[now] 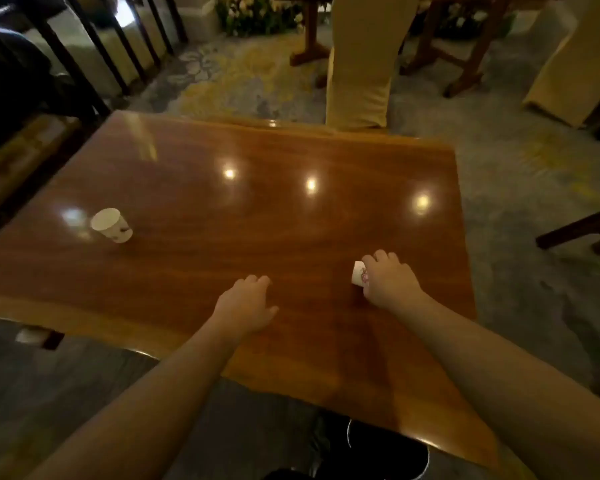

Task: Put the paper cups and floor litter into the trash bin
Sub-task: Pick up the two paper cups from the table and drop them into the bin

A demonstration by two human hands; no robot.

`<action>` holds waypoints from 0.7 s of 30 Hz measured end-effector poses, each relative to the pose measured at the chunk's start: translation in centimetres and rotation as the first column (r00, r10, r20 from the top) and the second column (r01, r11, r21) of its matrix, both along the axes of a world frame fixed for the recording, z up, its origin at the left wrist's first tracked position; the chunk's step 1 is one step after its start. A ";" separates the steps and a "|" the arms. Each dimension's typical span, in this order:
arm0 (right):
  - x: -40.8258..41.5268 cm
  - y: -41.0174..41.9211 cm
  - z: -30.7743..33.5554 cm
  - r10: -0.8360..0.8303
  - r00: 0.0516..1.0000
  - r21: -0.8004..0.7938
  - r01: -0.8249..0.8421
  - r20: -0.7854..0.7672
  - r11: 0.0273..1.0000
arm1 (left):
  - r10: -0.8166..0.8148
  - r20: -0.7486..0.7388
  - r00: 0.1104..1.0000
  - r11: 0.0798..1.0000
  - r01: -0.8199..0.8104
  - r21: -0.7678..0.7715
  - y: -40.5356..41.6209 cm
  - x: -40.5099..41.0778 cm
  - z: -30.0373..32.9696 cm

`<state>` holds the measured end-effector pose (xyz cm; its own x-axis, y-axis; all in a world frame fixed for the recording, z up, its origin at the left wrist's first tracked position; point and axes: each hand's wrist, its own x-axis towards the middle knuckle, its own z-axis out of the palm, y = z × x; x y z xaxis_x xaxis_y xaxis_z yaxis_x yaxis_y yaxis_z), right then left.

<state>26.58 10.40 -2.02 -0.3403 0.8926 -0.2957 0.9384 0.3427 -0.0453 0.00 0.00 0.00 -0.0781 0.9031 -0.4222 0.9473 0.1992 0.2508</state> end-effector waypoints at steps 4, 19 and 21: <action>-0.4 2.0 -1.8 -0.004 0.998 -0.082 0.010 0.067 0.997 | 0.033 -0.031 0.999 0.992 -0.036 -0.119 2.7 -0.5 -3.2; -6.6 0.7 -3.8 -0.092 0.995 -0.262 0.098 0.033 0.960 | -0.081 0.016 0.997 0.972 0.083 -0.218 5.6 -4.1 -9.2; -8.1 0.5 -2.8 -0.110 0.994 -0.255 0.112 0.023 0.961 | -0.131 0.036 0.991 0.969 0.136 -0.205 6.1 -4.6 -8.8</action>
<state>18.50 10.89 -4.79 -0.2397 0.8193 -0.5208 0.9706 0.2141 -0.1098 -4.64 6.13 -8.84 0.0485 0.7980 -0.6007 0.9635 0.1212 0.2388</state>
